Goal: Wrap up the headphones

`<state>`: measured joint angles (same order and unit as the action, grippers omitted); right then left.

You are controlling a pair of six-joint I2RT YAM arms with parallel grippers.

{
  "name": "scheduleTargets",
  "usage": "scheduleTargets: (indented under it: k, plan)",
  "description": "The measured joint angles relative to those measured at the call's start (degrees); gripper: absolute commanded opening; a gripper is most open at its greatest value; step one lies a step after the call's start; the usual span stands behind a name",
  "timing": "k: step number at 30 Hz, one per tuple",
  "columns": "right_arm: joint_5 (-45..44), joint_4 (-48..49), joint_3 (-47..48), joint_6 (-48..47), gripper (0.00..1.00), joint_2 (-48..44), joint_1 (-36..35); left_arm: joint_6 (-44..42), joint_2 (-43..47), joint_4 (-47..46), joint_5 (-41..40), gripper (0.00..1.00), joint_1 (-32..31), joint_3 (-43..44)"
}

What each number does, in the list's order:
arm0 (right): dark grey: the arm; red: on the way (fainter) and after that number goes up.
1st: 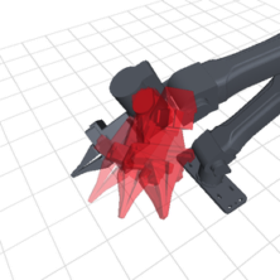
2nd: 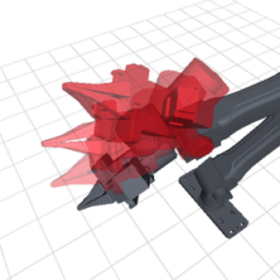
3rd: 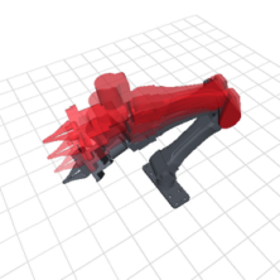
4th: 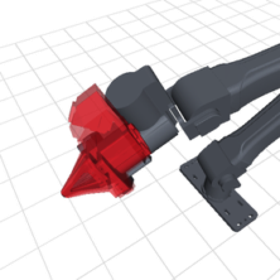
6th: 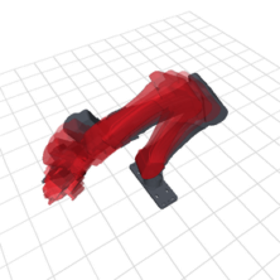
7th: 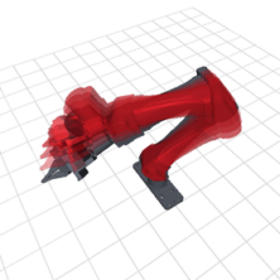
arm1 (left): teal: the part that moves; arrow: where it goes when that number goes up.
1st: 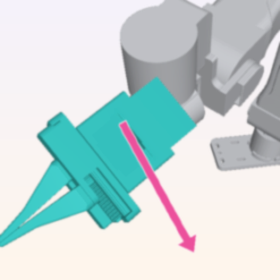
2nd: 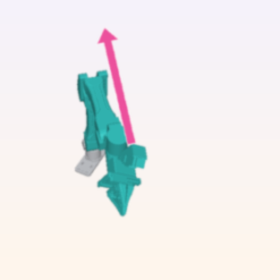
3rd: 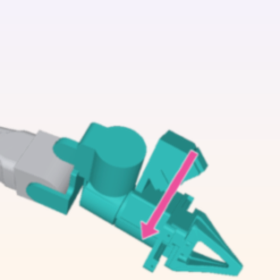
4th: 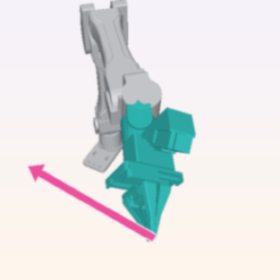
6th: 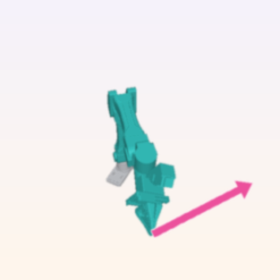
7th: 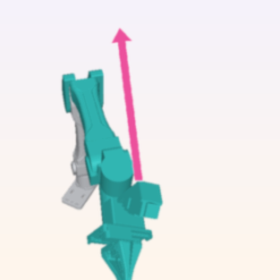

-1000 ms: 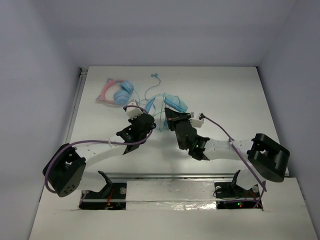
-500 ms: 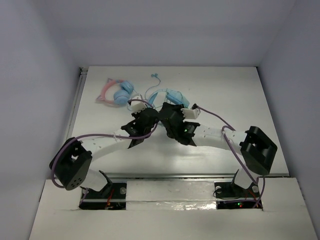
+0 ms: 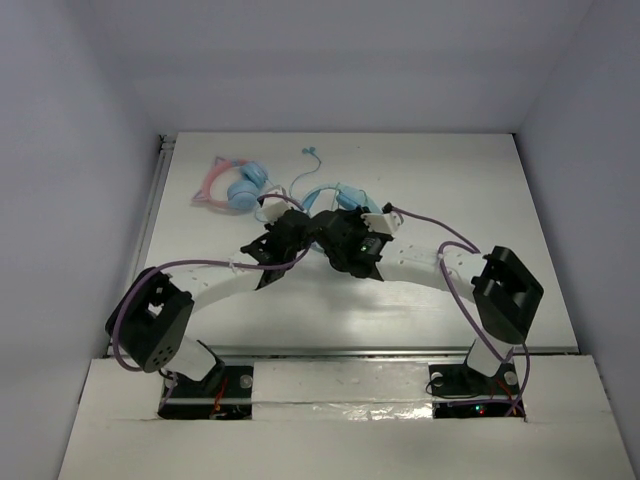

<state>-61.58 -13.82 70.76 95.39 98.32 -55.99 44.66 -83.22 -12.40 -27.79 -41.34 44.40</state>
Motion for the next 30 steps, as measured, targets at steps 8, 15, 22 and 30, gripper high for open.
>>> scheduleTargets:
  k: [8, 15, 22, 30]
  plan:
    - [0.0, -4.11, 1.2, 0.33, 0.09, 0.83, 1.03, 0.35, -2.19, -1.86, 4.39, 0.0, 0.61, -0.15]
    - [4.22, 8.52, -4.52, -10.47, 0.34, -0.42, 1.97, -1.33, -2.21, -0.22, 5.42, 0.0, 0.59, -0.11]
    - [12.94, 18.38, -10.67, -19.69, 0.43, -5.14, 4.15, -5.95, -3.3, 5.49, 8.85, 0.0, 0.63, -0.11]
    - [22.08, 21.49, -13.29, -26.95, 0.55, -8.24, 4.17, -7.37, -4.39, 7.13, 10.67, 0.0, 0.98, -0.11]
